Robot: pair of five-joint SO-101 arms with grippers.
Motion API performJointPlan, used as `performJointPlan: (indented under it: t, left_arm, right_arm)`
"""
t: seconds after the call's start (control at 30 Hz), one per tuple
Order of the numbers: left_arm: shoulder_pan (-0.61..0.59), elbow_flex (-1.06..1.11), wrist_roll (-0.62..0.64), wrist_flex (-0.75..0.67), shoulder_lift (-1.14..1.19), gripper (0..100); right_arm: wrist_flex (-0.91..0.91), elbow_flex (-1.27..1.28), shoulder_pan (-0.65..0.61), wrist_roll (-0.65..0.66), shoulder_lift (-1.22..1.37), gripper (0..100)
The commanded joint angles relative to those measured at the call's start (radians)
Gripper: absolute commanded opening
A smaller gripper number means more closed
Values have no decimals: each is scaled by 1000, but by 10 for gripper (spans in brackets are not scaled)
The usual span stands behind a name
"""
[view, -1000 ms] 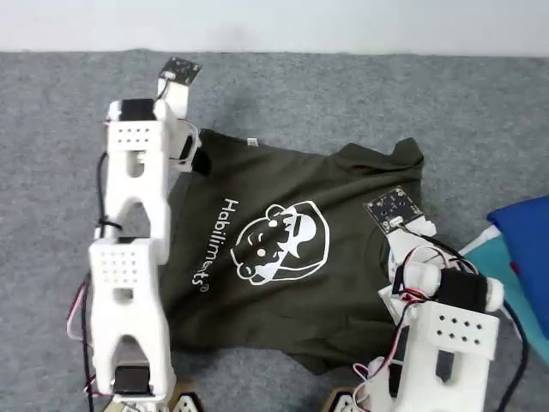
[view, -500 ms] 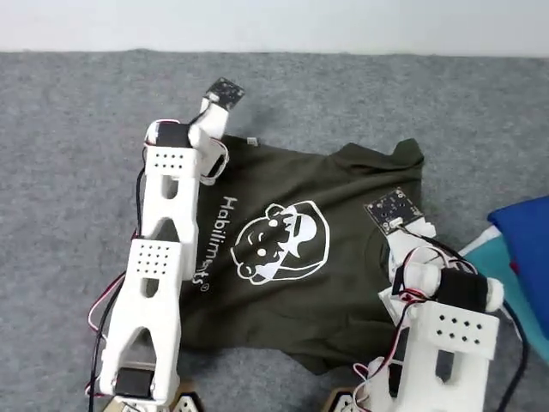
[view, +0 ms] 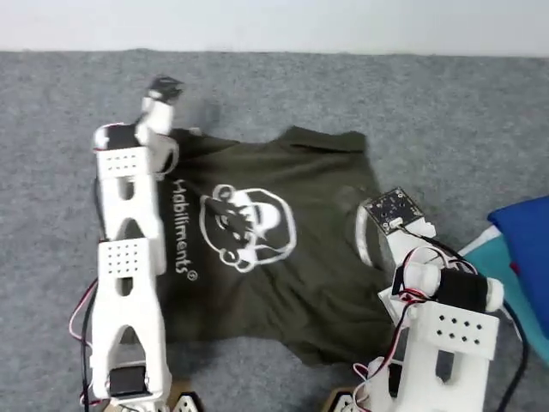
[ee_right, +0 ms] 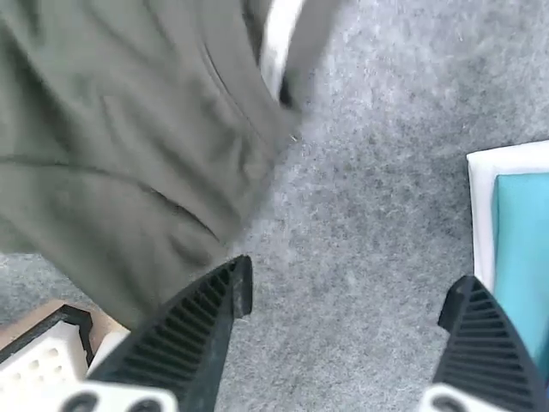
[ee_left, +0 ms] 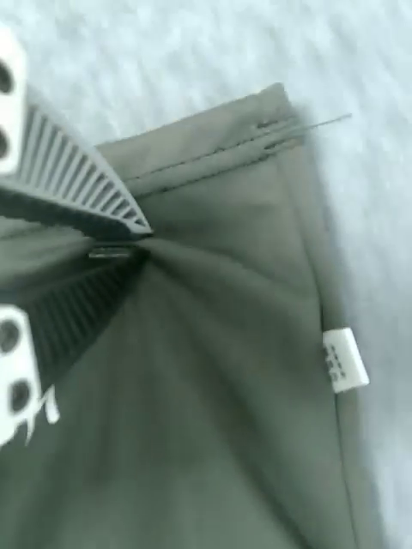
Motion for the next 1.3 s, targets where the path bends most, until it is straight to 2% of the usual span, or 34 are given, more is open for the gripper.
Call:
performJointPlan:
  t: [0.0,0.13,0.23,0.37,0.47,0.6,0.73,0.87,1.07,1.17,1.27]
  left_arm:
    - [-81,-38,71,-15,-68,110]
    - [-60,-33,229,3,-141,294]
    - [-34,-33,199,48,-184,289]
    - [-40,-35,203,49,-252,289]
    - [-52,-33,198,55,-308,289]
    - [-55,-35,204,60,-381,275]
    - [-46,-30,198,169,-451,265]
    - [-81,38,147,164,-522,265]
    - [-127,409,21,166,-760,265]
    - [-124,740,-20,166,-956,265]
    - [-104,1155,-112,164,-1171,265]
  right_arm:
    - [12,-8,8,-6,-8,354]
    - [28,-8,5,-5,-8,354]
    - [41,-8,5,-2,-8,354]
    - [81,-11,-21,64,-12,354]
    - [102,-11,-113,92,-8,354]
    - [70,-8,-282,52,-2,354]
    - [107,-9,-450,17,96,354]
    - [114,-40,-479,55,259,354]
    - [107,-49,-481,101,490,354]
    - [113,-68,-481,97,521,354]
    - [131,-74,-476,94,486,354]
